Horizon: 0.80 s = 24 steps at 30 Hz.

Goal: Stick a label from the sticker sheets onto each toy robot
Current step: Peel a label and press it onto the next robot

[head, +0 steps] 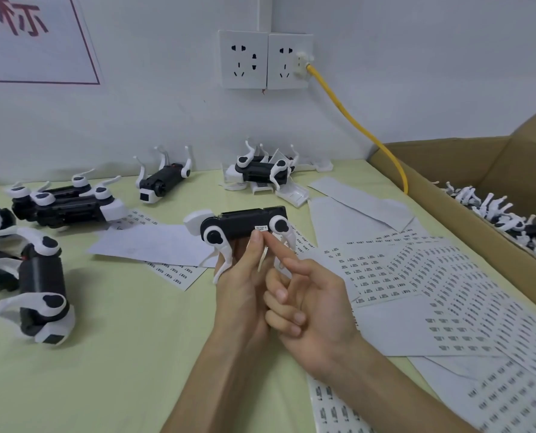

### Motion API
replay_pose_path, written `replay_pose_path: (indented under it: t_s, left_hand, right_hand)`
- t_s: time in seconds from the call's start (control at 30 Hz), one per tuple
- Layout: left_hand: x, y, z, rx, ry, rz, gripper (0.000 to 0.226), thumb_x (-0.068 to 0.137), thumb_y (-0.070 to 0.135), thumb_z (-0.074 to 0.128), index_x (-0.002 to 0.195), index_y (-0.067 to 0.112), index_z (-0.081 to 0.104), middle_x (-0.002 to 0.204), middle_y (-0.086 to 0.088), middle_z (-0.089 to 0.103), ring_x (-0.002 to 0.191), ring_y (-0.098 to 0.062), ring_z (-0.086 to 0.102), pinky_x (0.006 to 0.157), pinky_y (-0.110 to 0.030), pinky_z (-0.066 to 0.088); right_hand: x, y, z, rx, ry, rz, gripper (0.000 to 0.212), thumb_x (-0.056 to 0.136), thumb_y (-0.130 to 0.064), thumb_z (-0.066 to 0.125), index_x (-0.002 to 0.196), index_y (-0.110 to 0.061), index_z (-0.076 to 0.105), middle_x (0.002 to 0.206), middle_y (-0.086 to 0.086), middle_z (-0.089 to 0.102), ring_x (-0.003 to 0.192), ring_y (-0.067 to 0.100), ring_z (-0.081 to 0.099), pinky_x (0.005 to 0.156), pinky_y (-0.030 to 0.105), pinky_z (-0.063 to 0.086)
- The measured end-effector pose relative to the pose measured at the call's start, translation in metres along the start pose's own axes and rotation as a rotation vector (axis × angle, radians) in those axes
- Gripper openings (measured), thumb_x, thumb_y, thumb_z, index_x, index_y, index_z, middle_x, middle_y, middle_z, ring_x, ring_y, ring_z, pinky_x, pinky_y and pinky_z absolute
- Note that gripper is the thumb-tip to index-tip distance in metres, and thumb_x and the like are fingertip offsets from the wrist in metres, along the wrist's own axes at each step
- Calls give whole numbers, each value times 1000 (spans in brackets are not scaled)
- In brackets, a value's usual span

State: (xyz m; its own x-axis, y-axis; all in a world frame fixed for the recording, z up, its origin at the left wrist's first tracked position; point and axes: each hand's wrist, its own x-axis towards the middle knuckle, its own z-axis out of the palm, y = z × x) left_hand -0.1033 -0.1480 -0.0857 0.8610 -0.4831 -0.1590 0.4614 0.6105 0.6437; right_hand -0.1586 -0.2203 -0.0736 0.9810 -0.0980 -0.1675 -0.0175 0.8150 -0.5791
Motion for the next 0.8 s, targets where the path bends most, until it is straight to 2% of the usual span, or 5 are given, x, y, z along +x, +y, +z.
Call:
replay_pose_path:
  t_s: [0.1,0.27,0.43,0.5,0.8]
  left_hand:
    - [0,0,0,-9,5,-13,58,79,43,80,130,26,57,60,-4,64,56,-17,67,48,-27,55]
    - [-1,-2,3,-69,18,17,13,79,36,83,88,42,76,66,-5,61,66,-17,69,58,-29,58]
    - [-2,-2,4,-68,2,1,10,82,35,82,80,43,77,70,-5,66,67,-15,72,56,-27,57]
    - [-1,-2,4,-67,21,5,11,79,34,84,86,40,77,69,-1,62,65,-13,70,59,-27,57]
    - [3,-3,-3,-36,22,-48,75,83,37,83,148,32,47,78,-7,70,67,-19,65,60,-28,58]
  right_hand:
    - [0,0,0,3,6,2,49,75,-20,60,121,-17,75,55,2,41,33,7,26,30,18,21]
    - [1,1,-1,5,11,-4,49,74,-20,61,121,-15,75,55,3,40,32,8,26,30,18,21]
    - [2,1,-2,28,23,-9,47,76,-20,58,120,-13,75,56,3,41,32,8,27,30,17,21]
    - [2,2,-2,25,29,-7,46,77,-20,57,119,-14,76,56,3,41,32,8,27,30,17,21]
    - [2,2,-1,45,59,-1,48,74,-18,60,119,-10,75,56,5,41,32,8,27,31,17,21]
